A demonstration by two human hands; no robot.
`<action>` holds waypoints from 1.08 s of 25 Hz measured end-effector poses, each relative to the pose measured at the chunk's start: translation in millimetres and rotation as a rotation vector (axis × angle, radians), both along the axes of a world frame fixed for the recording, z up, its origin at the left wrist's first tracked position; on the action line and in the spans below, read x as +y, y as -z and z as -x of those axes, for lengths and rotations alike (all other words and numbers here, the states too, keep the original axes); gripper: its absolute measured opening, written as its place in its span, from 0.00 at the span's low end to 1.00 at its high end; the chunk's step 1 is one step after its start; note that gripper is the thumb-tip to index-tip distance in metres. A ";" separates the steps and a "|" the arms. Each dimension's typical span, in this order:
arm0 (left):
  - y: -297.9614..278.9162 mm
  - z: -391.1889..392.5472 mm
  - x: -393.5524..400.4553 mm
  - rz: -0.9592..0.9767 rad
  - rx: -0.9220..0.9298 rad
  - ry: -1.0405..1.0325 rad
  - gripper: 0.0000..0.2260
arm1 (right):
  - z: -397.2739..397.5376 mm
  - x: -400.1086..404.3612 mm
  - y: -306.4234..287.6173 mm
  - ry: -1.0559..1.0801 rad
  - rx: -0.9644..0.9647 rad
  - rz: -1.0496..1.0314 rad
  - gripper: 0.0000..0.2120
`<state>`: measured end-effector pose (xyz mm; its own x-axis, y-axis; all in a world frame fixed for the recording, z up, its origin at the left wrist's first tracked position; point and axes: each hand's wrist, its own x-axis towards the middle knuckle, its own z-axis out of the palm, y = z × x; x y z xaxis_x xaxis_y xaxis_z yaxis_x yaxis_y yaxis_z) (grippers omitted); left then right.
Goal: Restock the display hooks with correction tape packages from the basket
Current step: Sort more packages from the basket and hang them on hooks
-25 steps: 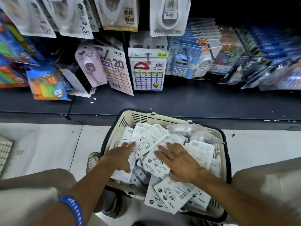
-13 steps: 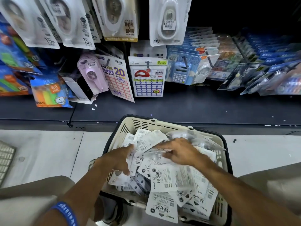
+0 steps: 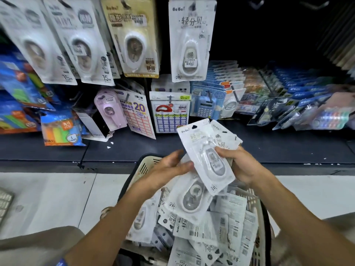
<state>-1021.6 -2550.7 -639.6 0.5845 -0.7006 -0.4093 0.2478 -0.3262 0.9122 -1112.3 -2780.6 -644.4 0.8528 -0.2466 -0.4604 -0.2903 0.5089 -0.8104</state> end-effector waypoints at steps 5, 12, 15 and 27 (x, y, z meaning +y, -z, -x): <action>-24.3 4.0 -14.4 -0.024 0.223 -0.116 0.26 | -16.3 37.8 -29.6 0.165 0.064 0.083 0.11; -36.6 21.6 -14.2 0.062 0.434 -0.181 0.25 | -12.7 54.6 -51.1 0.140 0.076 -0.090 0.17; -44.6 13.4 -9.8 0.157 0.429 -0.329 0.29 | -7.2 43.3 -60.5 0.013 0.055 -0.158 0.20; -153.7 6.3 -23.9 0.404 -0.087 -0.365 0.13 | -37.5 65.8 -117.8 0.549 -0.453 0.756 0.13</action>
<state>-1027.9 -2574.6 -485.9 0.8388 -0.5371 -0.0890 0.1970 0.1470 0.9693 -1074.8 -2714.8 -526.6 0.5907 -0.7443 0.3115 0.2390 -0.2073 -0.9486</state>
